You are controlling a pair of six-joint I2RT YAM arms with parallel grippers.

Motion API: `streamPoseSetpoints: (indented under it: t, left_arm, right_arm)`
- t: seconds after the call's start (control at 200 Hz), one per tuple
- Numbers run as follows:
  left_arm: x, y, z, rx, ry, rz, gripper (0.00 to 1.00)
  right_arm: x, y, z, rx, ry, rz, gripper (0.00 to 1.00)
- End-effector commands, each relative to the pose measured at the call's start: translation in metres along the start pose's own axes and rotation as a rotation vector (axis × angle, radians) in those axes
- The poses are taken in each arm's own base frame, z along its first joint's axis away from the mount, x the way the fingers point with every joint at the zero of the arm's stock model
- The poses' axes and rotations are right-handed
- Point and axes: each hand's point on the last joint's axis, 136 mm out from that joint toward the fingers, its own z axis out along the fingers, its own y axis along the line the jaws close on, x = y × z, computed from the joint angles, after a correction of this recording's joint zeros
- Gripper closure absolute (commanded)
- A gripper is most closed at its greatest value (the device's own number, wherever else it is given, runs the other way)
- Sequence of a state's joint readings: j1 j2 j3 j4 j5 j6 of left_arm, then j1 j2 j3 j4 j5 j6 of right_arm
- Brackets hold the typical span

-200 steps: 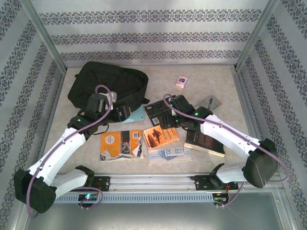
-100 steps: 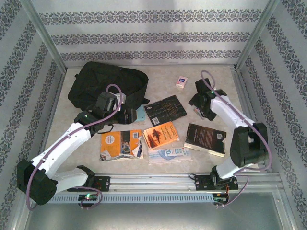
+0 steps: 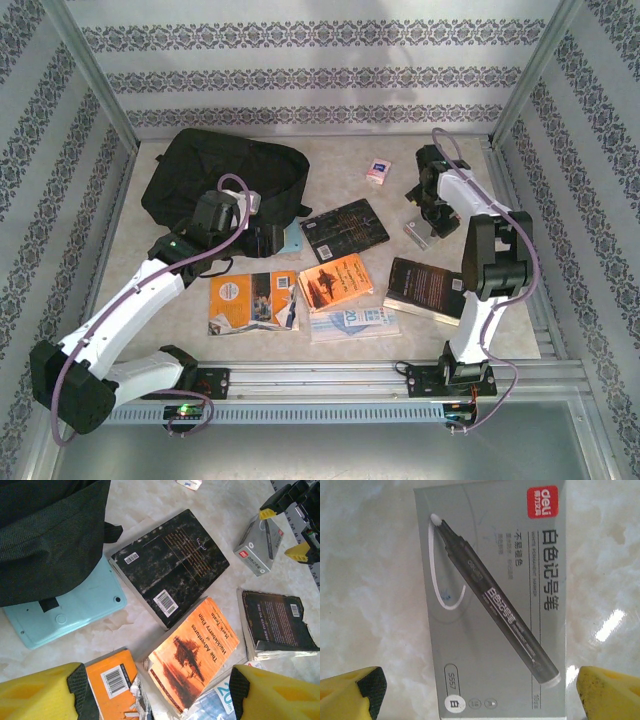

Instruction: Pack the student bag

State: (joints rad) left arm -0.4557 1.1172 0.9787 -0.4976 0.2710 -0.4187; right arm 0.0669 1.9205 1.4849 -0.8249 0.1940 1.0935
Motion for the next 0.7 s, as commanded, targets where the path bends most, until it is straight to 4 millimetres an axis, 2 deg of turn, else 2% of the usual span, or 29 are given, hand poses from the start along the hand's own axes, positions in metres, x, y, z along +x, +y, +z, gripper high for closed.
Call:
streamPoseSetpoints:
  t: [0.0,0.38,0.695]
  left_arm:
    - [-0.010,-0.002,-0.004,0.032,-0.044,0.005,0.24]
    - [-0.012,0.002,-0.005,0.037,-0.054,-0.019,0.24]
    - [-0.012,0.004,-0.006,0.037,-0.060,-0.031,0.24]
  right_arm:
    - [-0.003,-0.006,0.006,0.047,0.012,-0.017,0.02]
    - [0.006,-0.017,0.025,0.082,0.045,-0.022,0.03]
    - [0.011,-0.026,0.032,0.107,0.056,-0.017,0.02]
